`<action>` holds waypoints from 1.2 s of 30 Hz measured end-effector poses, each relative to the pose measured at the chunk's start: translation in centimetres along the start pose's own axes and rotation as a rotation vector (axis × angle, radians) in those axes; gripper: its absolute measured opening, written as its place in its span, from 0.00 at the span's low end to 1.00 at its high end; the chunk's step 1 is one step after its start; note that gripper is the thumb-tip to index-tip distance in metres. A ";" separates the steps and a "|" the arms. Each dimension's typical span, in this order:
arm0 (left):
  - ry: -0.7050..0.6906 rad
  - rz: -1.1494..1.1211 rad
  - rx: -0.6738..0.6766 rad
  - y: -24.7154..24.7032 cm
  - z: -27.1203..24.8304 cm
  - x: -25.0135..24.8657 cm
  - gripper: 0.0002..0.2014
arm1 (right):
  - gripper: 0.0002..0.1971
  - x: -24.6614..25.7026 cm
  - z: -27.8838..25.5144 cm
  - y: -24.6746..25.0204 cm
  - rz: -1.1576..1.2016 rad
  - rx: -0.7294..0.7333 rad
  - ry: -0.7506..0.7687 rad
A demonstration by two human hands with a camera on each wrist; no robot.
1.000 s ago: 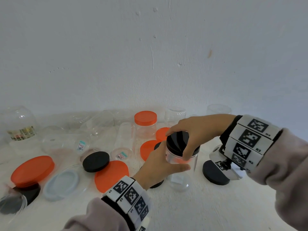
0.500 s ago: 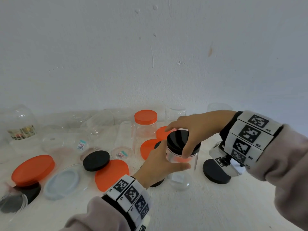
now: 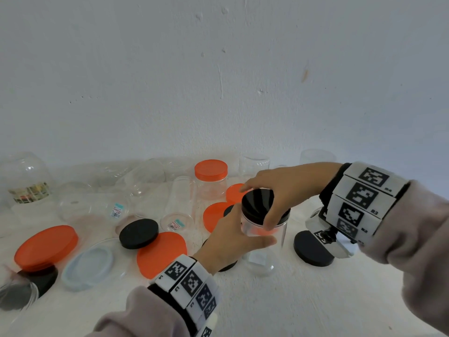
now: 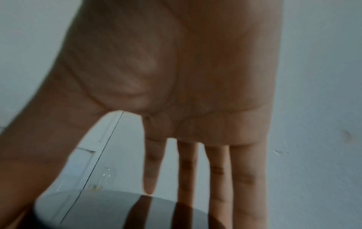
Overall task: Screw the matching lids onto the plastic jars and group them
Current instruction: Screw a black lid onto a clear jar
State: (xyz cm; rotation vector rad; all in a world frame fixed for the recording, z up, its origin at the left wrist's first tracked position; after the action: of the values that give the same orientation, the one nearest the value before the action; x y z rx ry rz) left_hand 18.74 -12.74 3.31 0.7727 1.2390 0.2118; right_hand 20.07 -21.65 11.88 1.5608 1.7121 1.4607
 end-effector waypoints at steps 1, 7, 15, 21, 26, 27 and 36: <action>-0.003 -0.006 -0.003 0.0 0.0 0.0 0.35 | 0.40 0.2 -0.1 0.0 -0.001 0.019 0.020; -0.006 -0.015 -0.015 0.1 -0.1 -0.1 0.35 | 0.36 0.0 0.1 0.5 0.003 -0.076 0.006; 0.009 -0.008 -0.010 0.0 0.0 0.2 0.35 | 0.43 0.1 0.0 0.4 -0.045 -0.049 -0.068; -0.008 -0.001 -0.013 0.0 0.0 0.0 0.34 | 0.37 0.8 -0.2 0.6 -0.037 -0.006 0.021; 0.003 -0.025 -0.007 -0.1 0.2 0.4 0.38 | 0.38 0.2 0.3 0.5 -0.094 -0.155 -0.071; 0.002 -0.026 -0.004 -0.2 0.2 0.4 0.39 | 0.39 0.1 0.3 0.5 -0.106 -0.171 -0.076; 0.000 -0.013 -0.014 0.0 0.0 0.1 0.34 | 0.33 0.5 -0.2 0.5 0.027 -0.036 0.039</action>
State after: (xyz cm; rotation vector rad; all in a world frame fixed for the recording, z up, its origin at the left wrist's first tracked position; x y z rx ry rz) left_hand 18.76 -12.62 3.23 0.7524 1.2407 0.2101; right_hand 19.97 -21.41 12.59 1.5522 1.6829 1.5366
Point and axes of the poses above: each hand's wrist, its own z-axis towards the middle knuckle, its own y-axis out of the back of the hand, x = y × z, the point moved 8 cm from there along z, towards the middle knuckle, and after that the axes turned 13 degrees about z, right-handed, at the moved point
